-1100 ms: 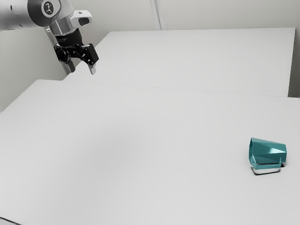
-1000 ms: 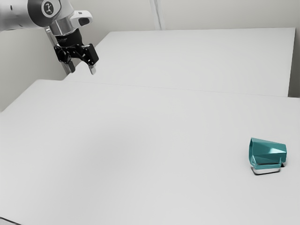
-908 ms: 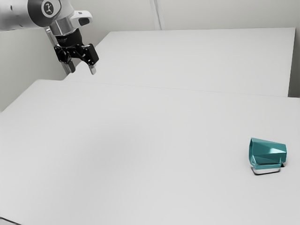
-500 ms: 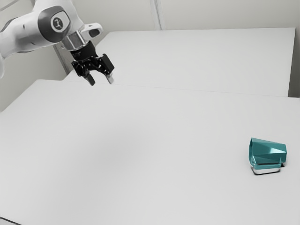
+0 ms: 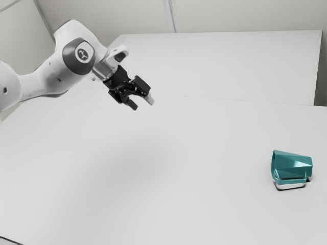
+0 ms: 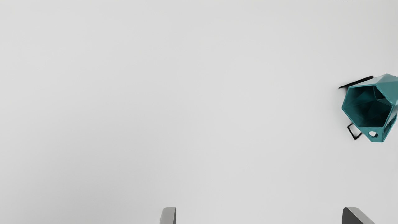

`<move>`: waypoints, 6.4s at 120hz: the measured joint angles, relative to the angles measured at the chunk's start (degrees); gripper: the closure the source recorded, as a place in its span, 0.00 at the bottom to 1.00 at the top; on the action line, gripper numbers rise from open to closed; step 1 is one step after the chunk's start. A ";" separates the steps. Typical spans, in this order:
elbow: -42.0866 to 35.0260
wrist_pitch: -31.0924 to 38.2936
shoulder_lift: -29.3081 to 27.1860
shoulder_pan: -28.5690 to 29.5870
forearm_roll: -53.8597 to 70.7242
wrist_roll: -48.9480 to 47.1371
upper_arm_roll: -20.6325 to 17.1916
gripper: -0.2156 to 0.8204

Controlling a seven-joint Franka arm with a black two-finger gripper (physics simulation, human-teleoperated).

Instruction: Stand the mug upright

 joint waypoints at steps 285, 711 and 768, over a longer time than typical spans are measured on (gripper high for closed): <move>20.54 12.20 35.77 -25.94 -47.56 24.46 -2.37 0.23; -13.93 -0.48 -4.75 5.71 34.24 -8.35 -14.87 0.93; -23.45 7.98 -7.09 4.05 41.51 -17.76 -15.00 0.93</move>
